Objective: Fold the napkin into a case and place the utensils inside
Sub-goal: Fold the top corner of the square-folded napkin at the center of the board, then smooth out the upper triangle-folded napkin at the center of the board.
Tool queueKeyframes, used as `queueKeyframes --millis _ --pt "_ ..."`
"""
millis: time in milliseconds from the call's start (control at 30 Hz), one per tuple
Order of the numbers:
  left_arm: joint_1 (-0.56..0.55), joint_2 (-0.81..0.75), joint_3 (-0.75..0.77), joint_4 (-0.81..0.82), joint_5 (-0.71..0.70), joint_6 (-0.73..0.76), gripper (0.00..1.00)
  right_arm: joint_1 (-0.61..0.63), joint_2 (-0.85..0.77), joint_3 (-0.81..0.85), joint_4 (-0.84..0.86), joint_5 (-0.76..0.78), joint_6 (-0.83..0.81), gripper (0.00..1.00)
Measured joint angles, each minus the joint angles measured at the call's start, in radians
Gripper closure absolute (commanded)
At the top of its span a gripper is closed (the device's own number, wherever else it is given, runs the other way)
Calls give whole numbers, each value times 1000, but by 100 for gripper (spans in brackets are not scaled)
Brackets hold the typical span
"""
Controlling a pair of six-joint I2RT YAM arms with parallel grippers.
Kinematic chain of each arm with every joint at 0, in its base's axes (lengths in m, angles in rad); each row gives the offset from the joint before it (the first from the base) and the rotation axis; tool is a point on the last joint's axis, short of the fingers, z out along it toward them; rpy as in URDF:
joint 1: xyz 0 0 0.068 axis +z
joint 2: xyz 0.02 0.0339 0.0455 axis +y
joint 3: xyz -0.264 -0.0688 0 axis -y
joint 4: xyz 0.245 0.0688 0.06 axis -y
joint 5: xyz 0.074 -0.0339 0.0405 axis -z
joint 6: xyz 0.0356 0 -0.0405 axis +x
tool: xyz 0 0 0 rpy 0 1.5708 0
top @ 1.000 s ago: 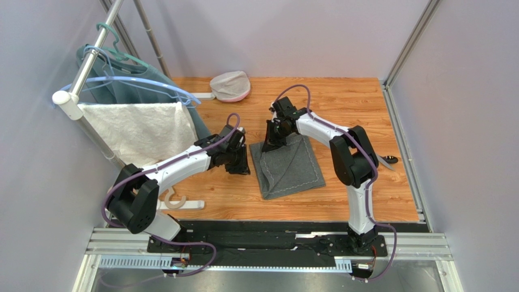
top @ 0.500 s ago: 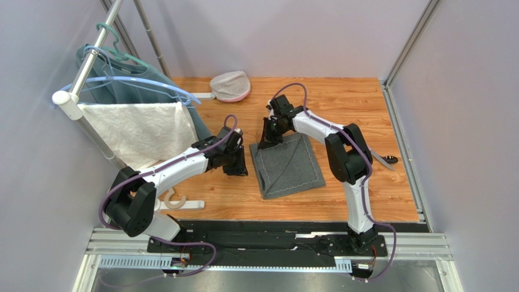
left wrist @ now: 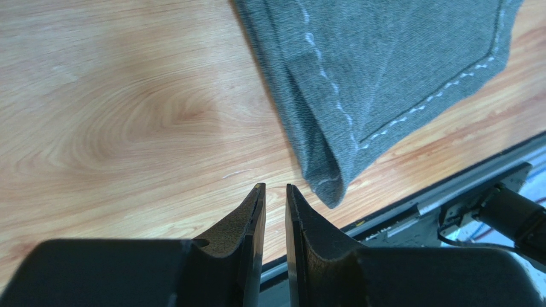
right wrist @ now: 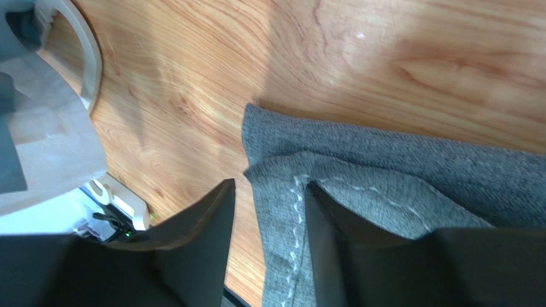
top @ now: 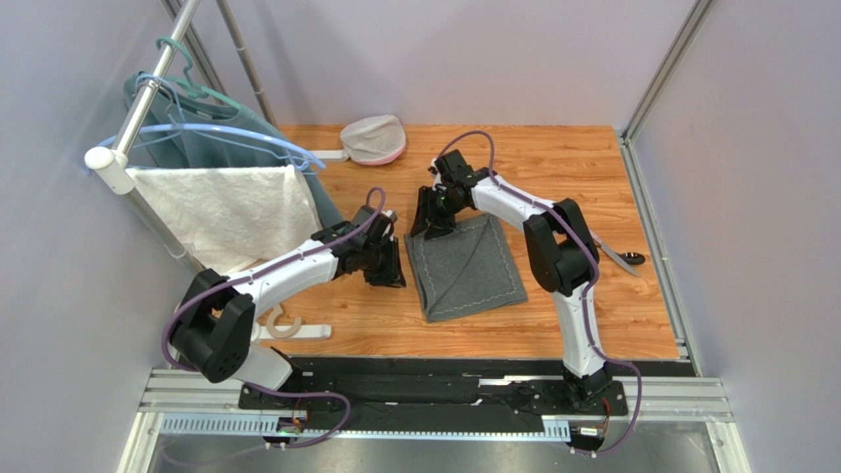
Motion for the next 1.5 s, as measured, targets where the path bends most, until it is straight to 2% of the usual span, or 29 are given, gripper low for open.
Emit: queueKeyframes --millis 133,267,367,400,467,500,600,833,1200,1500 --pt "0 31 14 30 61 1 74 -12 -61 -71 -10 26 -26 39" --pt "-6 91 72 62 118 1 74 -58 -244 -243 -42 55 -56 41" --pt "-26 141 141 86 148 2 74 -143 -383 -359 -30 71 -78 51" --pt "-34 159 167 94 158 2 74 -177 -420 -394 -23 76 -85 59" --pt "-51 198 217 110 178 4 74 -238 -455 -440 -9 81 -100 66" --pt "-59 228 251 117 190 5 74 -270 -457 -454 -2 83 -107 72" --pt "-70 297 301 139 211 6 75 -315 -422 -461 12 91 -127 79" --pt "-73 392 316 124 212 28 75 -304 -262 -336 26 100 -164 82" --pt "-79 342 201 83 159 68 75 -303 -91 -122 14 83 -164 87" --pt "-81 217 234 35 156 86 75 -303 -208 -219 -38 80 -164 83"
